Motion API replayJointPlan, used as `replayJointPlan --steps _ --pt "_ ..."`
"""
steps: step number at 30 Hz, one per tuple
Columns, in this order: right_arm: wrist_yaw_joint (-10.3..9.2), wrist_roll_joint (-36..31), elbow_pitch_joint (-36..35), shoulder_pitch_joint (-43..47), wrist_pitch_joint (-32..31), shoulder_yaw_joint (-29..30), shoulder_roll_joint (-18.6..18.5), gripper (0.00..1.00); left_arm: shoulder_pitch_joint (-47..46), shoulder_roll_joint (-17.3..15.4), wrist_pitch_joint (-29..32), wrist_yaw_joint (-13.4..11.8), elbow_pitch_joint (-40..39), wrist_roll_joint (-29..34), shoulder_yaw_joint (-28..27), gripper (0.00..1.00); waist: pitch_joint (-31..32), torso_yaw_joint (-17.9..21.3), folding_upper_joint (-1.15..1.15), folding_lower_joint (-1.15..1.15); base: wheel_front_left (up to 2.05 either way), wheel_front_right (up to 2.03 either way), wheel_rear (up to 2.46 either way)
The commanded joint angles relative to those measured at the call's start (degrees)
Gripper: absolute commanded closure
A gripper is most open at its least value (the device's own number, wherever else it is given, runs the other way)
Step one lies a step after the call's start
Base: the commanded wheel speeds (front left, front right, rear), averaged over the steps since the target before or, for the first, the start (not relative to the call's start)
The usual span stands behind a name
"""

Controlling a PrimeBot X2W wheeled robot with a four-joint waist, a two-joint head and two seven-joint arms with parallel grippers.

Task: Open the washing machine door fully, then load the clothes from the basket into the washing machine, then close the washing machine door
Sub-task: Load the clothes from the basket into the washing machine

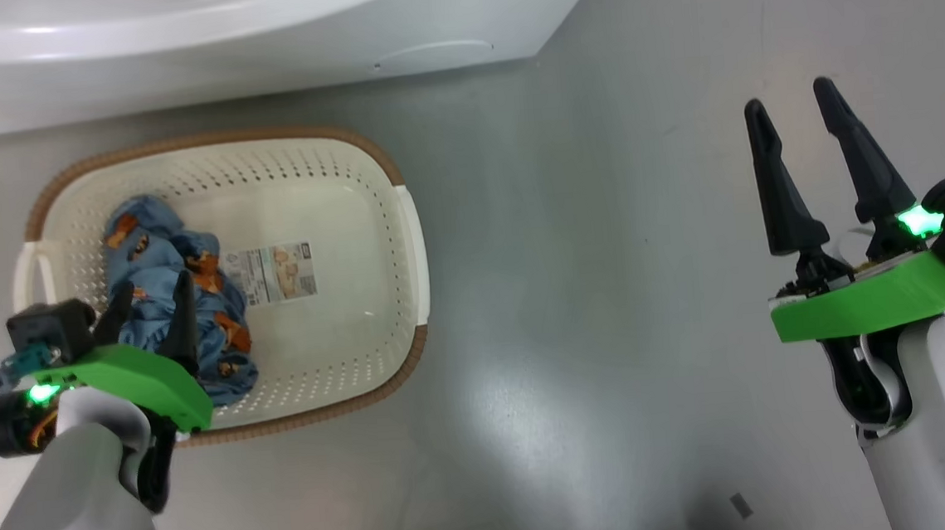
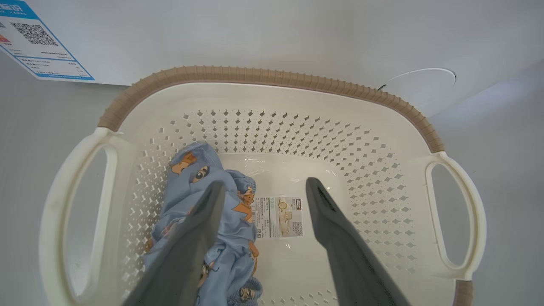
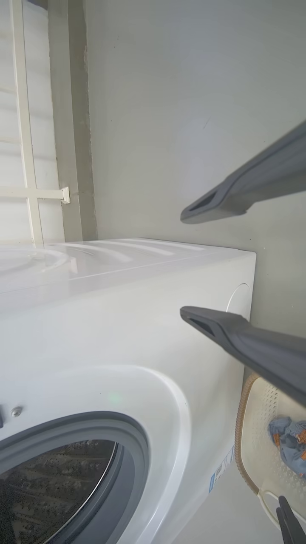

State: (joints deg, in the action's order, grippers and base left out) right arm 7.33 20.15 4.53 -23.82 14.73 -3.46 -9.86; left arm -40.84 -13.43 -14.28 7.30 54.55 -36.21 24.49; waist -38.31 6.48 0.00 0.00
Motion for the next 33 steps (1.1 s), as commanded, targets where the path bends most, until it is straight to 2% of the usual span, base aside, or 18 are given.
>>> replayJointPlan --steps 1,6,16,24,33 --pt "0.16 -0.63 -1.69 0.05 0.27 -1.07 0.16 0.00 -0.97 -2.13 -0.09 0.17 0.65 -0.83 -0.50 0.00 -2.34 0.56 0.00 0.00 0.00 0.00 0.00" --pt "0.16 -0.96 -2.18 -0.86 0.27 -1.26 0.61 0.00 -4.79 -2.90 1.12 0.17 5.81 -1.02 2.85 0.00 -5.12 1.19 0.00 0.00 0.00 0.00 0.00" --pt "0.16 -1.04 -2.71 -1.93 0.27 -1.60 1.64 0.00 -10.41 -4.85 3.54 0.18 15.55 5.53 11.30 0.00 -8.71 2.77 0.00 0.00 0.00 0.00 0.00" --pt "0.16 -1.25 -3.49 -2.18 0.27 -1.51 2.03 0.00 -13.28 -5.93 6.58 -1.46 18.18 12.57 18.50 0.00 -11.25 3.79 0.00 0.00 0.00 0.00 0.00" --pt "0.16 -1.49 -4.05 -2.33 0.27 -1.62 2.73 0.00 -14.39 -8.06 11.04 -2.82 19.13 14.85 21.59 0.00 -13.85 5.40 0.00 0.00 0.00 0.00 0.00"
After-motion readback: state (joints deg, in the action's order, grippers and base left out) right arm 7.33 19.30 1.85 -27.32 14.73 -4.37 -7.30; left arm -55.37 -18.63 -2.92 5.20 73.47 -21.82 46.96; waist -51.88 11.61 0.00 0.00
